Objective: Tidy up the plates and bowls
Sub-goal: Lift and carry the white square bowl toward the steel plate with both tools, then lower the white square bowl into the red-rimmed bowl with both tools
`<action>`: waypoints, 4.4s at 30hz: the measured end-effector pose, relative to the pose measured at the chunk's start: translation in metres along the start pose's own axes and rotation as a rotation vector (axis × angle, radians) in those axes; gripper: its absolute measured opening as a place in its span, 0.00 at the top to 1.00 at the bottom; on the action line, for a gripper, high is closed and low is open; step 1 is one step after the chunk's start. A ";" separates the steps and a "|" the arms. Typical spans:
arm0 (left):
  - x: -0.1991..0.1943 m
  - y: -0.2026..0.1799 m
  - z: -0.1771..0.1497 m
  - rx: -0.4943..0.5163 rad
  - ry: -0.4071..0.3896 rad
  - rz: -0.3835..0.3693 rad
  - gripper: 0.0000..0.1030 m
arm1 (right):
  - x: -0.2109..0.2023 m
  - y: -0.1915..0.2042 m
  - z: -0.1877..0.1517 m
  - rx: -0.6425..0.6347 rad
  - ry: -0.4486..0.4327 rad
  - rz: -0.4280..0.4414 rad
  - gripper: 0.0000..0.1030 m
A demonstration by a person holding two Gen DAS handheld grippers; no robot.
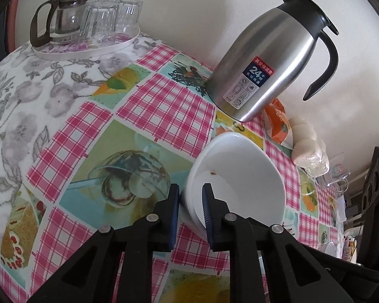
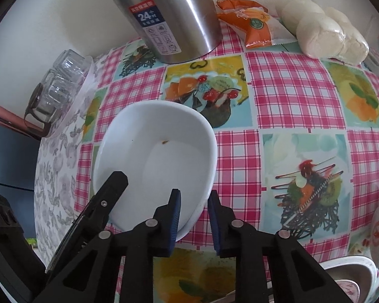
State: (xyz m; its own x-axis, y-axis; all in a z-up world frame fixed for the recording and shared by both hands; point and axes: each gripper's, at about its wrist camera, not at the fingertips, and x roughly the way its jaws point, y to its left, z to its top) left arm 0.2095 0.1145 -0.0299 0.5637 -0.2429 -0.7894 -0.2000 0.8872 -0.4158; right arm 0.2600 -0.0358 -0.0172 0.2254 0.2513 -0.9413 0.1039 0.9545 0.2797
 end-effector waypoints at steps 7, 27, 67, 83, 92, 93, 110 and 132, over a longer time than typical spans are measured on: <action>-0.026 -0.018 0.005 0.054 -0.043 -0.010 0.82 | -0.022 -0.001 -0.004 -0.002 -0.056 0.023 0.78; -0.120 -0.127 -0.028 0.282 -0.124 -0.075 0.82 | -0.160 -0.053 -0.057 0.059 -0.320 0.089 0.78; -0.207 -0.175 -0.122 0.450 -0.171 -0.078 0.82 | -0.249 -0.116 -0.178 0.039 -0.528 0.156 0.78; -0.185 -0.173 -0.126 0.445 -0.063 -0.013 0.82 | -0.230 -0.130 -0.172 0.058 -0.441 0.157 0.78; -0.175 -0.168 -0.130 0.435 -0.012 0.022 0.82 | -0.214 -0.131 -0.172 0.059 -0.375 0.135 0.78; -0.174 -0.168 -0.131 0.434 -0.007 0.024 0.82 | -0.213 -0.130 -0.173 0.057 -0.371 0.130 0.78; -0.155 -0.151 -0.133 0.396 0.073 0.051 0.81 | -0.191 -0.124 -0.171 0.035 -0.292 0.101 0.76; -0.151 -0.145 -0.138 0.393 0.119 0.089 0.78 | -0.181 -0.119 -0.173 0.020 -0.232 0.100 0.76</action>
State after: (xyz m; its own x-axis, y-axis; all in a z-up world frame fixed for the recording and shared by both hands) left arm 0.0428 -0.0312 0.0870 0.4569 -0.1818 -0.8707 0.0903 0.9833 -0.1579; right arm 0.0396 -0.1672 0.0870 0.4520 0.2987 -0.8406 0.0885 0.9226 0.3754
